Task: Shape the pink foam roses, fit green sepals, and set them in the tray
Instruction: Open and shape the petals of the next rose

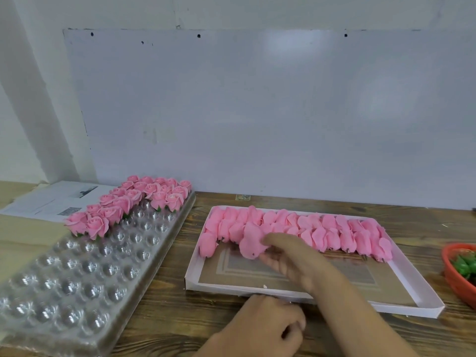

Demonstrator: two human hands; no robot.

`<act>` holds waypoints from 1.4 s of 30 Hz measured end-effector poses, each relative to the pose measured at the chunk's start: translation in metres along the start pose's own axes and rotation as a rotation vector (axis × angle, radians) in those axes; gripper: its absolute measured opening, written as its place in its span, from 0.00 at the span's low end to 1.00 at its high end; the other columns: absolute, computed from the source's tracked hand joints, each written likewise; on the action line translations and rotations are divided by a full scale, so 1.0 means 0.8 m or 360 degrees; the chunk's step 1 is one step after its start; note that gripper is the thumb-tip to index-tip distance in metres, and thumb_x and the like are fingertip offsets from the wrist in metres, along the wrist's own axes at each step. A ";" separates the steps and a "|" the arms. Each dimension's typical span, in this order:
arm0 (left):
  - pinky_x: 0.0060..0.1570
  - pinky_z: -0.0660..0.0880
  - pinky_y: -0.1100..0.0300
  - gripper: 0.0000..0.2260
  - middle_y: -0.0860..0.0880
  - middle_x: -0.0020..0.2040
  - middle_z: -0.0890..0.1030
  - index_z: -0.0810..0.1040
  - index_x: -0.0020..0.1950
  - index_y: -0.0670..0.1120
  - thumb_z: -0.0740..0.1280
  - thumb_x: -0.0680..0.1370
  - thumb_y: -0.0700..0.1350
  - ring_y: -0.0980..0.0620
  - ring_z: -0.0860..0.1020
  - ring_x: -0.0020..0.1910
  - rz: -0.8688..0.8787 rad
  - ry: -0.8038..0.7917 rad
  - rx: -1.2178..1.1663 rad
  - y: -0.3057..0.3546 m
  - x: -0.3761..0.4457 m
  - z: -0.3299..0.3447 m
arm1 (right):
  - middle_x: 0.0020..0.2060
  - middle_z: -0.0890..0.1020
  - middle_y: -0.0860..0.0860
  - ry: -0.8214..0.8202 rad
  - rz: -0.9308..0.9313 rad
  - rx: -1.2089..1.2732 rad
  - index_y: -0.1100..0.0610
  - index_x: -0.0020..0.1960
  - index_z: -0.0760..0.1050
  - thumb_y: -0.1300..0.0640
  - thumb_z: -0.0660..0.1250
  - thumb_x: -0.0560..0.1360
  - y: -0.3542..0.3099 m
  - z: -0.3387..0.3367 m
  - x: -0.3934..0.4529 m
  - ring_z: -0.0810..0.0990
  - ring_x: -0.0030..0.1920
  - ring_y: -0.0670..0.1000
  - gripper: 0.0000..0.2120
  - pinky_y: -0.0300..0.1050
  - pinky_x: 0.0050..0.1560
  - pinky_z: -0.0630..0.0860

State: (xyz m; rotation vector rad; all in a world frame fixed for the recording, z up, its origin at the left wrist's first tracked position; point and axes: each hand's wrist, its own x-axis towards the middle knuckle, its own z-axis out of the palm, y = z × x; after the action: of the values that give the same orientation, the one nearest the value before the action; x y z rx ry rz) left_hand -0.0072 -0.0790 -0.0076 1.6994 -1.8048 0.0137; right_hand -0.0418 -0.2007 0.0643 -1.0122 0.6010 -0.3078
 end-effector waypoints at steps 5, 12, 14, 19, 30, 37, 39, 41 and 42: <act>0.37 0.69 0.71 0.08 0.60 0.33 0.79 0.81 0.43 0.56 0.63 0.73 0.47 0.62 0.75 0.31 -0.0557 0.0419 -0.0745 0.015 0.002 -0.011 | 0.49 0.80 0.61 -0.0160 -0.0095 0.0414 0.67 0.56 0.77 0.68 0.69 0.68 -0.001 -0.064 -0.052 0.82 0.42 0.51 0.16 0.42 0.43 0.84; 0.25 0.69 0.63 0.08 0.48 0.31 0.78 0.81 0.41 0.54 0.69 0.80 0.48 0.53 0.71 0.26 -0.0966 0.0520 -0.1561 0.017 0.012 -0.023 | 0.53 0.75 0.67 -0.0275 -0.0218 0.0452 0.69 0.61 0.73 0.66 0.69 0.68 0.024 -0.082 -0.073 0.77 0.48 0.53 0.22 0.41 0.47 0.82; 0.26 0.70 0.63 0.06 0.48 0.30 0.77 0.82 0.42 0.54 0.71 0.74 0.55 0.54 0.71 0.25 -0.0967 0.0479 -0.1646 0.017 0.013 -0.026 | 0.56 0.79 0.68 -0.0309 -0.0232 0.0425 0.72 0.64 0.71 0.66 0.69 0.69 0.027 -0.080 -0.076 0.81 0.47 0.53 0.25 0.41 0.46 0.83; 0.30 0.72 0.63 0.09 0.49 0.34 0.79 0.84 0.46 0.54 0.75 0.71 0.57 0.54 0.73 0.29 -0.0977 0.0469 -0.1652 0.016 0.012 -0.027 | 0.48 0.83 0.63 -0.0377 -0.0238 0.0412 0.70 0.65 0.72 0.68 0.71 0.71 0.032 -0.074 -0.081 0.84 0.41 0.51 0.23 0.43 0.43 0.83; 0.33 0.73 0.62 0.21 0.49 0.52 0.84 0.82 0.56 0.59 0.79 0.64 0.54 0.53 0.76 0.39 -0.0969 0.0449 -0.1824 0.010 0.013 -0.032 | 0.49 0.81 0.62 -0.0415 -0.0049 0.0399 0.64 0.65 0.76 0.59 0.65 0.73 0.041 -0.065 -0.082 0.83 0.42 0.54 0.22 0.46 0.42 0.82; 0.45 0.77 0.65 0.24 0.55 0.55 0.83 0.79 0.62 0.63 0.78 0.69 0.48 0.59 0.81 0.49 -0.0784 0.0186 -0.1658 0.012 0.006 -0.042 | 0.44 0.78 0.61 -0.0460 0.0061 0.0159 0.67 0.57 0.81 0.53 0.69 0.69 0.043 -0.067 -0.081 0.78 0.36 0.50 0.22 0.44 0.39 0.80; 0.51 0.78 0.63 0.23 0.55 0.57 0.83 0.79 0.62 0.63 0.78 0.69 0.48 0.56 0.81 0.55 -0.0747 0.0178 -0.1566 0.011 0.005 -0.043 | 0.38 0.78 0.58 -0.0430 0.0076 0.0098 0.65 0.54 0.82 0.52 0.70 0.68 0.044 -0.069 -0.080 0.77 0.34 0.49 0.20 0.43 0.36 0.79; 0.49 0.78 0.64 0.22 0.56 0.57 0.82 0.79 0.62 0.63 0.77 0.70 0.48 0.56 0.81 0.54 -0.0712 0.0178 -0.1487 0.011 0.005 -0.045 | 0.36 0.77 0.56 -0.0394 0.0087 0.0045 0.64 0.53 0.82 0.52 0.70 0.69 0.044 -0.069 -0.080 0.76 0.33 0.49 0.19 0.42 0.35 0.78; 0.45 0.77 0.65 0.21 0.56 0.57 0.82 0.79 0.61 0.63 0.77 0.71 0.48 0.58 0.81 0.52 -0.0709 0.0174 -0.1456 0.011 0.005 -0.046 | 0.36 0.77 0.56 -0.0376 0.0089 0.0018 0.63 0.51 0.83 0.52 0.70 0.69 0.043 -0.068 -0.081 0.76 0.33 0.49 0.17 0.42 0.35 0.78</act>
State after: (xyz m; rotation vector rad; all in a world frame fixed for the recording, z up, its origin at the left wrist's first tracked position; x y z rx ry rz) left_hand 0.0013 -0.0654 0.0272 1.3174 -1.0351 -0.7687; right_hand -0.1273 -0.1889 0.0342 -1.0019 0.4123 -0.1395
